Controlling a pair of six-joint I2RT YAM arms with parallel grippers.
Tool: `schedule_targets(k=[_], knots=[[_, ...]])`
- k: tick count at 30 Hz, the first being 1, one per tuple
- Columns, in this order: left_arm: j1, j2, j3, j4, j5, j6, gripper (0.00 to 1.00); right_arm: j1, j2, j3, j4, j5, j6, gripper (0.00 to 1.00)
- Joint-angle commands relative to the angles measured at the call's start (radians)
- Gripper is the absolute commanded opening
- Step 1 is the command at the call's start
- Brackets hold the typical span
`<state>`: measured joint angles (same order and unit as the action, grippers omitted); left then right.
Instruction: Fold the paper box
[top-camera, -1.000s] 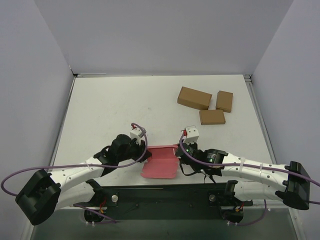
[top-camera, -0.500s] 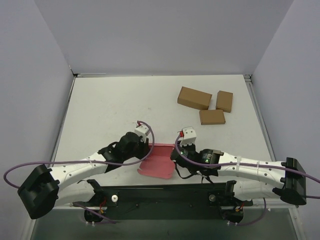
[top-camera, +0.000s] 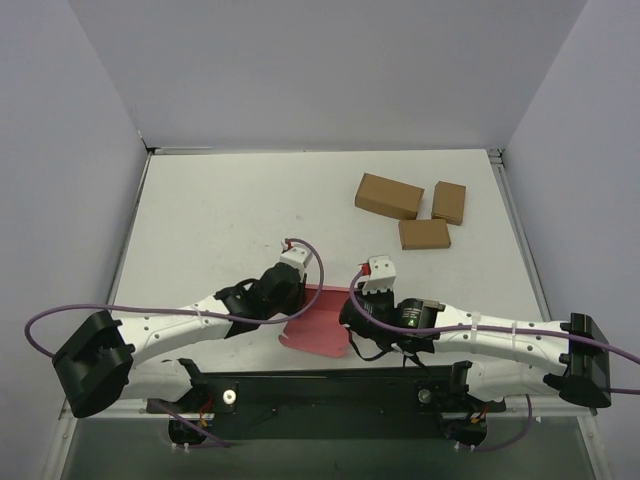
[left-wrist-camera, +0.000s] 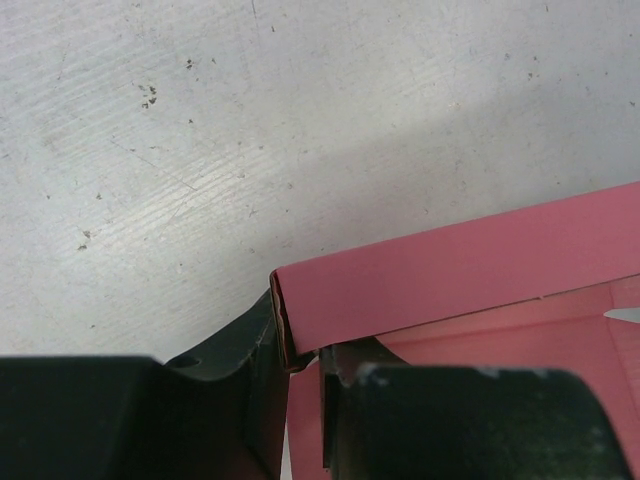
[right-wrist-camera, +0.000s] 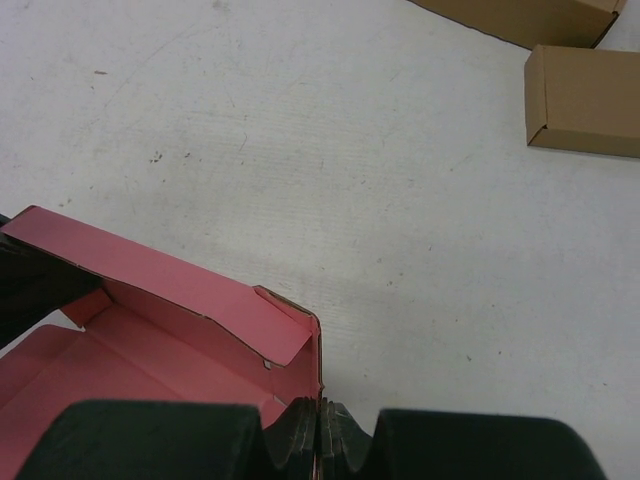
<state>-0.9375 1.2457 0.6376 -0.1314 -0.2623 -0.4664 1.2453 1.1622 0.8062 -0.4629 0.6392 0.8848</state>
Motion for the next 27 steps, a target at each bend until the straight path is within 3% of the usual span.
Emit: schedule_targets(k=[1,3,8,14,21,27], knots=[[0.002,0.014,0.001,-0.133,-0.129,0.008,0.09,-0.001,-0.029,0.037,-0.115,0.108,0.019,0.00],[0.003,-0.006,-0.015,-0.105,-0.080,0.017,0.13,-0.001,-0.022,0.037,-0.114,0.105,0.016,0.00],[0.019,-0.092,-0.055,0.001,0.024,0.041,0.39,-0.004,-0.033,0.019,-0.100,0.091,0.013,0.00],[0.083,-0.195,-0.127,0.108,0.173,0.060,0.58,-0.006,-0.038,0.011,-0.079,0.076,-0.006,0.00],[0.160,-0.314,-0.191,0.187,0.320,0.080,0.64,-0.012,-0.045,-0.005,-0.054,0.054,-0.015,0.00],[0.166,-0.364,-0.236,0.252,0.371,0.078,0.59,-0.017,-0.045,-0.009,-0.042,0.042,-0.020,0.00]])
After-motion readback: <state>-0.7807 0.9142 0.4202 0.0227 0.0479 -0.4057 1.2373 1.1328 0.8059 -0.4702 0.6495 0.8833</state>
